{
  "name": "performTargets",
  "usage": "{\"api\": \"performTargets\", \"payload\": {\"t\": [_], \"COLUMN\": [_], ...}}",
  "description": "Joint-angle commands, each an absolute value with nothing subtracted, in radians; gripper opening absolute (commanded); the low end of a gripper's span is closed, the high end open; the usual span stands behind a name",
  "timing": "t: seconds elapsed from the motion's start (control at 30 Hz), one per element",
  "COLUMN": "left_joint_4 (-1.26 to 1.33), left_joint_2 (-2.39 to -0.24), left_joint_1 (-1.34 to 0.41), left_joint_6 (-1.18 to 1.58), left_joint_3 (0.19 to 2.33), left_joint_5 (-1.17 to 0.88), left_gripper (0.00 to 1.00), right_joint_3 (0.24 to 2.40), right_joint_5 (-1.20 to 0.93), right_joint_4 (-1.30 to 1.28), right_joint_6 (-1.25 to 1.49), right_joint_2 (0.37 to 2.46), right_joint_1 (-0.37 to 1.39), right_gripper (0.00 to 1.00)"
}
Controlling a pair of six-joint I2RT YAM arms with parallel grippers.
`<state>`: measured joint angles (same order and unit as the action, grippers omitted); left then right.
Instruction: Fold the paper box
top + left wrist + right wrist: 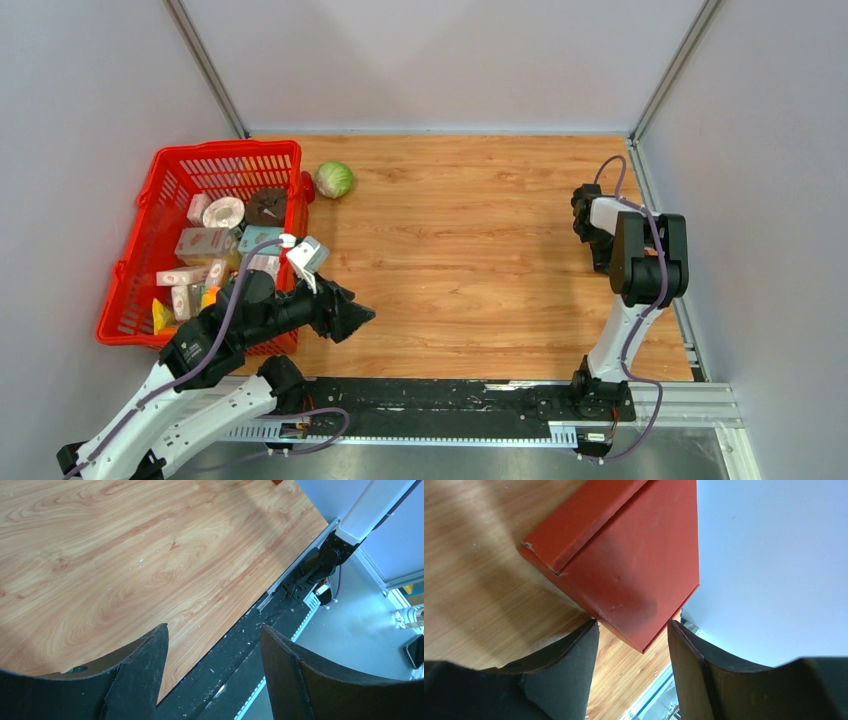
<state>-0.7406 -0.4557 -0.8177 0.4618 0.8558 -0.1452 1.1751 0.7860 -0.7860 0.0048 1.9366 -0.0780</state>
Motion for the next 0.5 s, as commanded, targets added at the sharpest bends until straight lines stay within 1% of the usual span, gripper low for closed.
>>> {"api": "performTargets", "payload": {"t": [0.0, 0.2, 0.23, 0.33, 0.47], "left_joint_4": [-0.750, -0.758, -0.755, -0.744, -0.738], "left_joint_2": [-0.472, -0.538, -0.538, -0.522, -0.482], "left_joint_1": [-0.818, -0.818, -0.818, -0.818, -0.818], "left_joint_6": [0.445, 0.439, 0.443, 0.468, 0.489], "left_joint_3": [0.897, 0.943, 0.940, 0.922, 0.902], "left_joint_5": [-0.175, -0.215, -0.210, -0.206, -0.212], "left_gripper": [0.75, 0.75, 0.75, 0.75, 0.75], "right_joint_3": [1.183, 1.186, 1.187, 1.198, 1.235], "right_joint_5": [0.746, 0.718, 0.712, 0.686, 0.684], "right_joint_4": [-0.709, -0.698, -0.701, -0.687, -0.693], "right_joint_6": [0.015, 0.029, 0.034, 0.029, 0.014], "right_joint_2": [1.988, 1.994, 1.991, 1.971, 2.000], "right_joint_1": [-0.113, -0.106, -0.101, -0.089, -0.089], "right_gripper": [0.59, 0.59, 0.62, 0.64, 0.64]}}
